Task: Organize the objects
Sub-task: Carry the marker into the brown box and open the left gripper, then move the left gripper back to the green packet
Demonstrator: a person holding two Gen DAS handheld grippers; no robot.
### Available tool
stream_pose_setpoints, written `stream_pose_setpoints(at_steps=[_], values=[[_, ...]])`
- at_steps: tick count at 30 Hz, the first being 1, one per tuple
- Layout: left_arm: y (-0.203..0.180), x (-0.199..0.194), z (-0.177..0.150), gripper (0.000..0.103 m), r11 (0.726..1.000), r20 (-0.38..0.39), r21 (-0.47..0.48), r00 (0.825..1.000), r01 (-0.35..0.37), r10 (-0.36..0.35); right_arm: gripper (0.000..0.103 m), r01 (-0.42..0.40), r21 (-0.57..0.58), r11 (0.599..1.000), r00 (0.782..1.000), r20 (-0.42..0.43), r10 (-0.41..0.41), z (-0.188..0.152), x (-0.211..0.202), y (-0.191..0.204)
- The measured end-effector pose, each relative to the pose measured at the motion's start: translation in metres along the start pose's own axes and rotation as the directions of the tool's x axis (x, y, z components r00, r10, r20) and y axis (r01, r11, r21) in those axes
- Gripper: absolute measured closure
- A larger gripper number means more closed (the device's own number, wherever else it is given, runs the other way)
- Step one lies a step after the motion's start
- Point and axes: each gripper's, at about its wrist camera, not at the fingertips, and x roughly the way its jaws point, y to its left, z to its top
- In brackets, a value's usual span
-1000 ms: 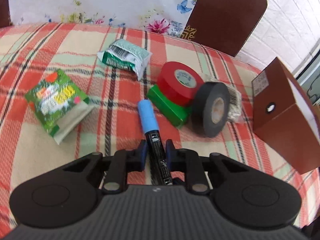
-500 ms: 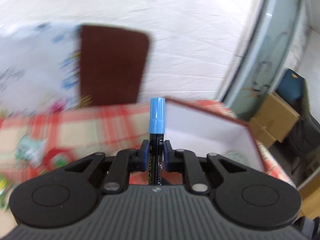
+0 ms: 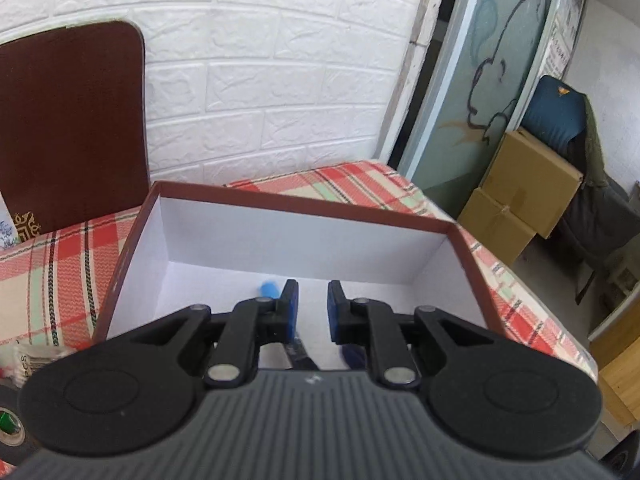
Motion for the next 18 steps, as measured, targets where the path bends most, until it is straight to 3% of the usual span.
stream_pose_setpoints(at_steps=[2, 10, 14, 18], values=[[0.001, -0.002, -0.001, 0.085, 1.000, -0.002, 0.010, 1.000, -0.012, 0.012, 0.075, 0.009, 0.026, 1.000, 1.000, 0.002, -0.009, -0.004, 0.003, -0.004], [0.040, -0.065, -0.016, 0.083, 0.997, 0.089, -0.016, 0.993, -0.081, 0.082, 0.073, -0.017, 0.040, 0.999, 0.999, 0.035, 0.015, -0.002, -0.009, 0.008], [0.080, -0.103, -0.050, 0.082, 0.978, 0.092, -0.048, 0.974, -0.202, 0.206, 0.072, -0.073, 0.019, 0.997, 0.996, 0.053, 0.072, -0.003, -0.027, 0.028], [0.132, -0.124, -0.095, 0.082, 0.937, -0.002, -0.121, 0.944, -0.328, 0.330, 0.060, -0.153, -0.055, 0.987, 0.986, 0.052, 0.156, -0.015, -0.047, 0.072]])
